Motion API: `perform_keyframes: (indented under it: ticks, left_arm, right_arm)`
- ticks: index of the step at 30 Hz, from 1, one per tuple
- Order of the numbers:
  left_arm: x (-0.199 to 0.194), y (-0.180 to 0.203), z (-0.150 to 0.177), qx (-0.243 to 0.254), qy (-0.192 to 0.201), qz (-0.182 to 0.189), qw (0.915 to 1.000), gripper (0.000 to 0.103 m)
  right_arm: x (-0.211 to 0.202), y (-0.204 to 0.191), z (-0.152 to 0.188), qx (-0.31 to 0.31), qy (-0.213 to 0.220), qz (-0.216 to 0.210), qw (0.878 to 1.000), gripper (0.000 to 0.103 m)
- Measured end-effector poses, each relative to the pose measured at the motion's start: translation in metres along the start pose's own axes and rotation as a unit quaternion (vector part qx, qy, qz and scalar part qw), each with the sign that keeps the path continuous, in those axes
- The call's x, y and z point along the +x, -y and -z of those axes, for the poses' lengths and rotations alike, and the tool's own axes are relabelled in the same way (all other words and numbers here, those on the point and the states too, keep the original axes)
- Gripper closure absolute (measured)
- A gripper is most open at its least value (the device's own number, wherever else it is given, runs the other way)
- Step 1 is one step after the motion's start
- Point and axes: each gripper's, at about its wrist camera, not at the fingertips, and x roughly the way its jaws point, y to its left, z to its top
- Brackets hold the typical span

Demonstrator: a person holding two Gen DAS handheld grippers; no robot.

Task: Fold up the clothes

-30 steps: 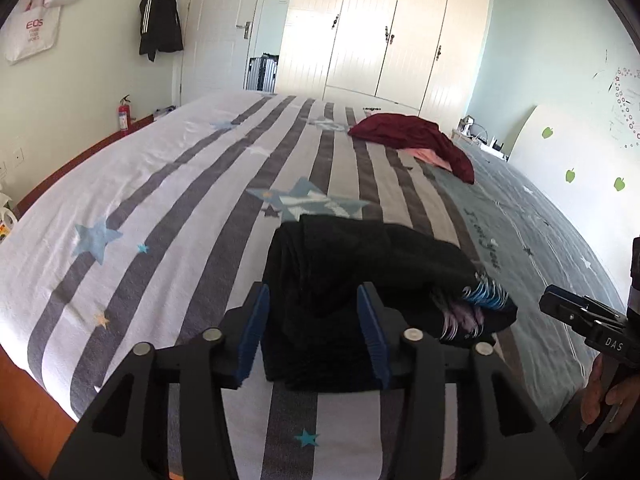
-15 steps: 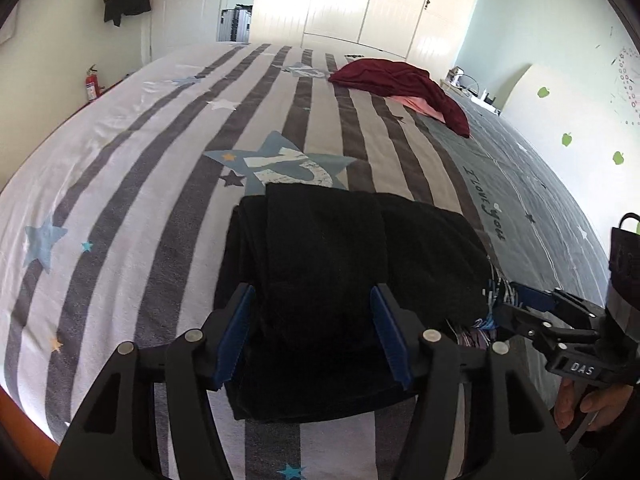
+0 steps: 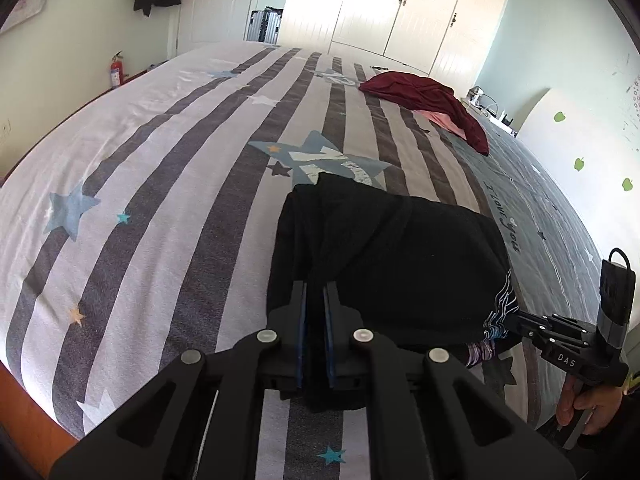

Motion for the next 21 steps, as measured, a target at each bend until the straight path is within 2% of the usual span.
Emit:
perform_keyframes:
  ticks: [1, 3, 6, 9, 11, 13, 15, 17, 21]
  left_arm:
    - [-0.001, -0.009, 0.001, -0.011, -0.001, -0.012, 0.9999, 0.103]
    - [-0.005, -0.029, 0.001, -0.036, 0.002, -0.031, 0.9989, 0.103]
    - [-0.017, -0.033, -0.008, -0.032, 0.026, -0.018, 0.999, 0.103]
    - [-0.014, -0.019, -0.024, -0.016, 0.03, 0.005, 0.9994, 0.101]
    - [-0.003, -0.004, -0.035, -0.001, 0.021, 0.01, 0.9997, 0.089]
    - [0.012, 0.01, -0.047, 0.013, 0.014, 0.017, 0.9997, 0.067]
    - [0.029, 0.021, -0.059, 0.021, 0.002, 0.024, 0.9995, 0.057]
    - [0.05, 0.027, -0.07, 0.02, -0.019, 0.032, 0.9991, 0.057]
    - [0.084, 0.034, -0.087, 0.028, -0.046, 0.032, 0.998, 0.057]
  right_arm:
    - [0.0, 0.001, 0.001, 0.006, -0.003, 0.002, 1.0, 0.092]
    - [0.0, 0.008, 0.004, 0.022, -0.007, 0.007, 1.0, 0.093]
    - [-0.009, 0.014, 0.007, 0.045, -0.005, -0.021, 0.999, 0.092]
    - [-0.025, 0.006, 0.003, 0.03, 0.018, -0.016, 0.999, 0.089]
    - [-0.032, 0.002, -0.006, 0.038, 0.038, -0.029, 0.998, 0.081]
    - [-0.034, -0.005, -0.019, 0.035, 0.057, -0.033, 0.997, 0.077]
    - [-0.03, -0.009, -0.035, 0.037, 0.069, -0.039, 0.996, 0.073]
    - [-0.02, -0.011, -0.053, 0.039, 0.075, -0.032, 0.996, 0.068]
    - [0.01, -0.003, -0.084, 0.052, 0.066, -0.025, 0.996, 0.066]
